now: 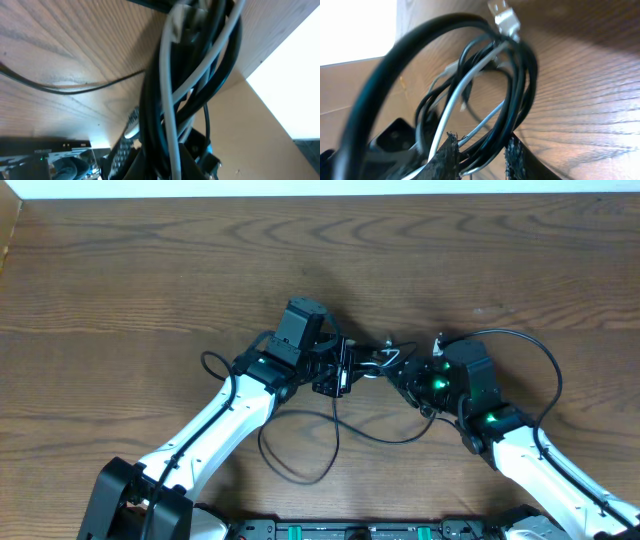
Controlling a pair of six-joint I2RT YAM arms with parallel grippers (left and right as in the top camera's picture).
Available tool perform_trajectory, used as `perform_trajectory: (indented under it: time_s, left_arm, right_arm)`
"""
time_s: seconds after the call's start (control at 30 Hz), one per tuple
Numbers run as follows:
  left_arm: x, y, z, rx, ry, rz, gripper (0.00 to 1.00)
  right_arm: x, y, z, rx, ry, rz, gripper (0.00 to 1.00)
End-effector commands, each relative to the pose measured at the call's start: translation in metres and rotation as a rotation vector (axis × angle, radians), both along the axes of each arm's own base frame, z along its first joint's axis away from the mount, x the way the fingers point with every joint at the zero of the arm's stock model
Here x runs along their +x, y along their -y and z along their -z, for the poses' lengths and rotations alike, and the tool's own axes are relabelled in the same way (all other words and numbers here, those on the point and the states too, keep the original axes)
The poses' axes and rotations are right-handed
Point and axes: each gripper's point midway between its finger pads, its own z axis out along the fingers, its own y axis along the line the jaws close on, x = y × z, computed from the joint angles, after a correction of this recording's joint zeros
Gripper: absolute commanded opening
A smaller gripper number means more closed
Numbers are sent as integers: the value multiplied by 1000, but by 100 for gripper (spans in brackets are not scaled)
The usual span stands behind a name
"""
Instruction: Untangle cables
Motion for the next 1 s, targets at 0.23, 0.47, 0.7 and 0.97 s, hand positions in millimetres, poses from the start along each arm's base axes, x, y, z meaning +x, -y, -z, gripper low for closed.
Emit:
perform_trajectory:
  time_s: [0.23,0.47,0.7,0.97]
  left_arm:
    - [15,29,-73,-251,200,103,8]
    - [29,32,-98,-325,283,75,8]
    - [31,29,-92,-303,271,60,8]
    - [35,29,-90,-269,323,49,8]
  right_arm:
    - [-9,0,19,-67,-29,-24,23]
    - [-13,-3,19,-52,-42,-48,28]
    - [-9,-10,7,-5,-3,-67,38]
    - [-9,-29,-21,269,-168,8,43]
